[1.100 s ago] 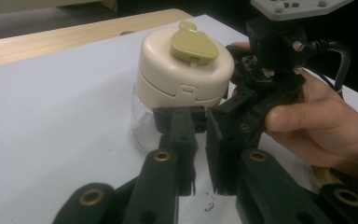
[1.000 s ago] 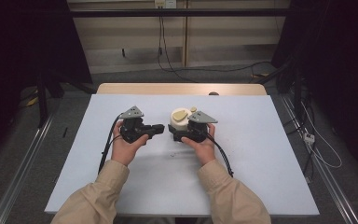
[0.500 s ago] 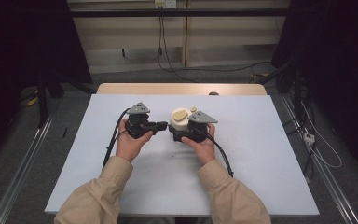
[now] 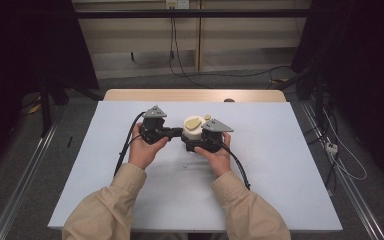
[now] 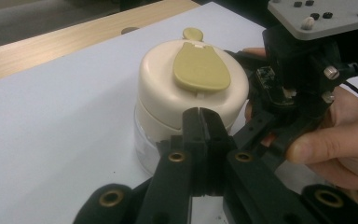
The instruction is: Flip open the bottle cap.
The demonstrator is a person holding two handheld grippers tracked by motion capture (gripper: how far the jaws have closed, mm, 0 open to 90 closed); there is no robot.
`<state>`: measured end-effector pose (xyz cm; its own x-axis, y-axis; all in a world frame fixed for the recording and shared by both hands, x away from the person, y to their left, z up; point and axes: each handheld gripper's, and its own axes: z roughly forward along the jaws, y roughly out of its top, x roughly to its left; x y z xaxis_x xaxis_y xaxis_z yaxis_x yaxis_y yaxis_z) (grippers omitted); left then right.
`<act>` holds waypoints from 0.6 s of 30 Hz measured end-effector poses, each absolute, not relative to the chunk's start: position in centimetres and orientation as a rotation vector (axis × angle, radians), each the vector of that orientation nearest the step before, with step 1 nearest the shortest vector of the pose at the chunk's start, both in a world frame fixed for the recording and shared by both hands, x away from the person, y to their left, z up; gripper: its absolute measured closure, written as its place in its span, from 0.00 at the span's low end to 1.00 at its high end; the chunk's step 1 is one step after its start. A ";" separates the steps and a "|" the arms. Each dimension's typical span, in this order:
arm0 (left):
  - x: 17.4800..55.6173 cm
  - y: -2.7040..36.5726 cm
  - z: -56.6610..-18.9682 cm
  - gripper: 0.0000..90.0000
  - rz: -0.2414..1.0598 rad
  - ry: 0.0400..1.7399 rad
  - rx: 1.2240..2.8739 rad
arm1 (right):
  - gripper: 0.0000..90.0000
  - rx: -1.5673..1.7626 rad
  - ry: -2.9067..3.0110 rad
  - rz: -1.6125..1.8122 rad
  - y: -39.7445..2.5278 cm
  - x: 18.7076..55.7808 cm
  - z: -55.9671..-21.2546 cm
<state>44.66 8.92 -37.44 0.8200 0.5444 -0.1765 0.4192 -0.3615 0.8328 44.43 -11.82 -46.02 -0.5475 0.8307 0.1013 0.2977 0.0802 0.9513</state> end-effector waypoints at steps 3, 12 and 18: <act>44.8 8.8 -37.5 1.00 0.158 0.717 2.007 | 0.07 1.111 1.890 1.480 -11.8 44.4 -46.0; 44.8 8.0 -37.4 1.00 0.164 0.724 2.012 | 0.07 1.112 1.890 1.479 -11.8 44.4 -46.0; 44.8 7.7 -37.3 1.00 0.171 0.731 2.013 | 0.07 1.112 1.889 1.479 -11.8 44.4 -46.0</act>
